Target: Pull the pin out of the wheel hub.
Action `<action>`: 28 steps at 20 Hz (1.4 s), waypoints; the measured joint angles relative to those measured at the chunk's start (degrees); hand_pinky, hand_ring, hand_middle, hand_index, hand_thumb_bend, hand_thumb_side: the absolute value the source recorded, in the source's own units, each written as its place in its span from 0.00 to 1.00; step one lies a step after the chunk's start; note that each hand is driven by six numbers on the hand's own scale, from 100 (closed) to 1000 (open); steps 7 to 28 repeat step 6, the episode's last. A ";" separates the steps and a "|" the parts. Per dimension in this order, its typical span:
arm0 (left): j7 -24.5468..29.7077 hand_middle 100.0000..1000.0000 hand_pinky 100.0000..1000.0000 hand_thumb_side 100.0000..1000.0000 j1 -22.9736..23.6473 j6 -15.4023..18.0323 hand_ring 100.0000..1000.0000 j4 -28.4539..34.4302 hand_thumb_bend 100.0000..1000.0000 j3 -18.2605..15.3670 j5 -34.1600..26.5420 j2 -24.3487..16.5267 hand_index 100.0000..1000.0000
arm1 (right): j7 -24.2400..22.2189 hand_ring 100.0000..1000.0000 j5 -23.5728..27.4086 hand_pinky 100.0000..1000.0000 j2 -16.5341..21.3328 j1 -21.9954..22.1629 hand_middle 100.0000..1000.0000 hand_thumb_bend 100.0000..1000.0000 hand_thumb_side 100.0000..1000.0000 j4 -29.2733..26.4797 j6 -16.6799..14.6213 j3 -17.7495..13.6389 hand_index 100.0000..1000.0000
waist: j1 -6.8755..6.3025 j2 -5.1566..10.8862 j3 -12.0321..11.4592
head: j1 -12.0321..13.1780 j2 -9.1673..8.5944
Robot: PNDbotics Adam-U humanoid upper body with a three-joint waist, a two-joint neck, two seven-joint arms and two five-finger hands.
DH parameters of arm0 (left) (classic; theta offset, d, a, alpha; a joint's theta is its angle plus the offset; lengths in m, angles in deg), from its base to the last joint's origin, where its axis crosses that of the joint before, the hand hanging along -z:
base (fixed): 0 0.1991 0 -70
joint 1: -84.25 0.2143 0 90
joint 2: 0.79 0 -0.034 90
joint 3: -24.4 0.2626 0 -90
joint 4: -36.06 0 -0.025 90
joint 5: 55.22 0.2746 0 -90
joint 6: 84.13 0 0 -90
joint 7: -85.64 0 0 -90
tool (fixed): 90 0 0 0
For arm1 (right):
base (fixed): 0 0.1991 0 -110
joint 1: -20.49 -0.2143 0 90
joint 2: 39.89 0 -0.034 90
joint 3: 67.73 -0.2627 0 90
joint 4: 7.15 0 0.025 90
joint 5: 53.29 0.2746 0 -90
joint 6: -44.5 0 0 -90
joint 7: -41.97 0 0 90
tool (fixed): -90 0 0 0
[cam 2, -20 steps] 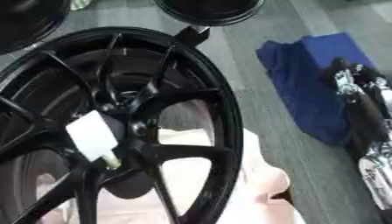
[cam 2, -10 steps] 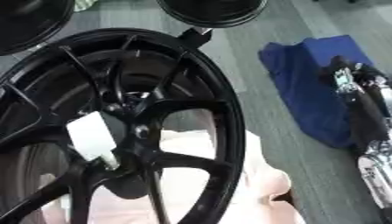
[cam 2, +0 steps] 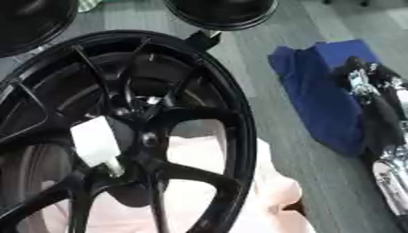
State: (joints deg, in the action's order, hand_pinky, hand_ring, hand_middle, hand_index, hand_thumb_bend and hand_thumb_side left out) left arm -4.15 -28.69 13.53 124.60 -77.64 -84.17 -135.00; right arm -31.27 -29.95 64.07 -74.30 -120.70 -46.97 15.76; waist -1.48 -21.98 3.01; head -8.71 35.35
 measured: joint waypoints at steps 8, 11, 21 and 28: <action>-3.37 0.54 0.98 0.65 7.27 3.83 0.56 7.93 0.02 1.98 1.61 7.30 0.69 | -0.24 0.65 0.59 0.81 0.09 -0.87 0.56 0.07 0.46 0.00 -0.65 -0.05 0.53 | 1.23 -0.08 0.61 | 0.54 -0.42; -3.37 0.54 0.98 0.65 7.27 3.83 0.56 7.93 0.02 1.98 1.61 7.30 0.69 | -0.24 0.65 0.59 0.81 0.09 -0.87 0.56 0.07 0.46 0.00 -0.65 -0.05 0.53 | 1.23 -0.08 0.61 | 0.54 -0.42; -3.37 0.54 0.98 0.65 7.27 3.83 0.56 7.93 0.02 1.98 1.61 7.30 0.69 | -0.24 0.65 0.59 0.81 0.09 -0.87 0.56 0.07 0.46 0.00 -0.65 -0.05 0.53 | 1.23 -0.08 0.61 | 0.54 -0.42; -3.37 0.54 0.98 0.65 7.27 3.83 0.56 7.93 0.02 1.98 1.61 7.30 0.69 | -0.24 0.65 0.59 0.81 0.09 -0.87 0.56 0.07 0.46 0.00 -0.65 -0.05 0.53 | 1.23 -0.08 0.61 | 0.54 -0.42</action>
